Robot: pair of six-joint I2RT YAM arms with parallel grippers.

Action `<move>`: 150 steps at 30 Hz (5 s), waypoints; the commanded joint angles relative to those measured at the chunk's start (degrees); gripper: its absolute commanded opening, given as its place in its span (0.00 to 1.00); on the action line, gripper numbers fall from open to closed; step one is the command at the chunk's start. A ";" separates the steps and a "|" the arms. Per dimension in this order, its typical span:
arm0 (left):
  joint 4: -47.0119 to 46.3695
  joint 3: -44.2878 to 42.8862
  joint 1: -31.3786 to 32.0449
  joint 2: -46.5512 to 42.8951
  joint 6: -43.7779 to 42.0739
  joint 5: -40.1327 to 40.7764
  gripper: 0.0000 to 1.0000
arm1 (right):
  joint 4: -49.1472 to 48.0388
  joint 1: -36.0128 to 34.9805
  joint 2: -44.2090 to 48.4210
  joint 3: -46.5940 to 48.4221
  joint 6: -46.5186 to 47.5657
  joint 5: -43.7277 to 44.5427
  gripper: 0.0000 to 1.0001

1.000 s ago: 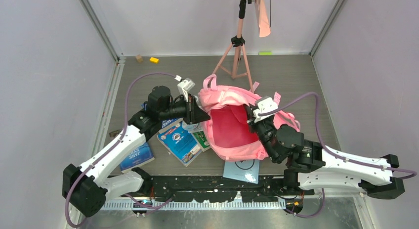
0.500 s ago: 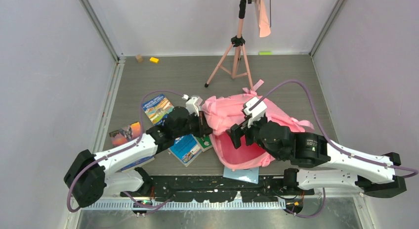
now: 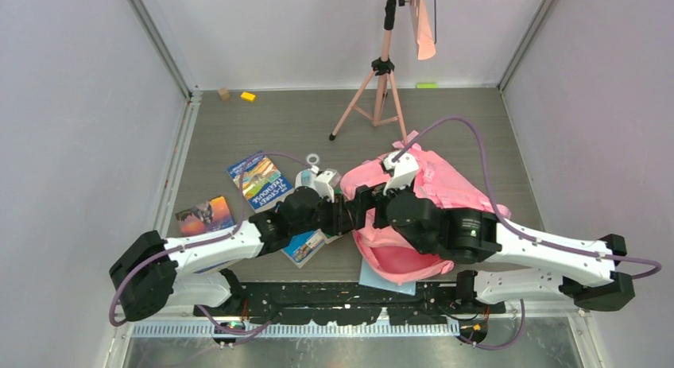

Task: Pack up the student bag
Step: Unzip the student bag at the center of the board.

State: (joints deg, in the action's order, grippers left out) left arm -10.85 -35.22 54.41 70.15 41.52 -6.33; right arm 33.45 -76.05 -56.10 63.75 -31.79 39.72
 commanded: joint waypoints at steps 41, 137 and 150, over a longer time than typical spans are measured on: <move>28.42 4.20 -28.13 -25.49 -7.74 4.74 0.93 | 15.56 13.93 -54.78 28.78 -3.59 9.51 0.93; -5.77 -10.00 18.18 -6.09 -46.99 12.76 0.00 | 22.19 28.15 -8.67 19.53 11.10 -34.24 0.00; -1.32 -11.87 14.68 -6.26 -46.64 16.47 0.00 | 23.72 28.15 -8.90 19.65 13.02 -43.27 0.00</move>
State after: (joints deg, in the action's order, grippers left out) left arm -13.17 -44.49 71.99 64.29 -4.69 5.96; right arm 53.63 -47.40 -67.00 80.77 -20.14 4.36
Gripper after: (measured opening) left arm 0.049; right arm 0.075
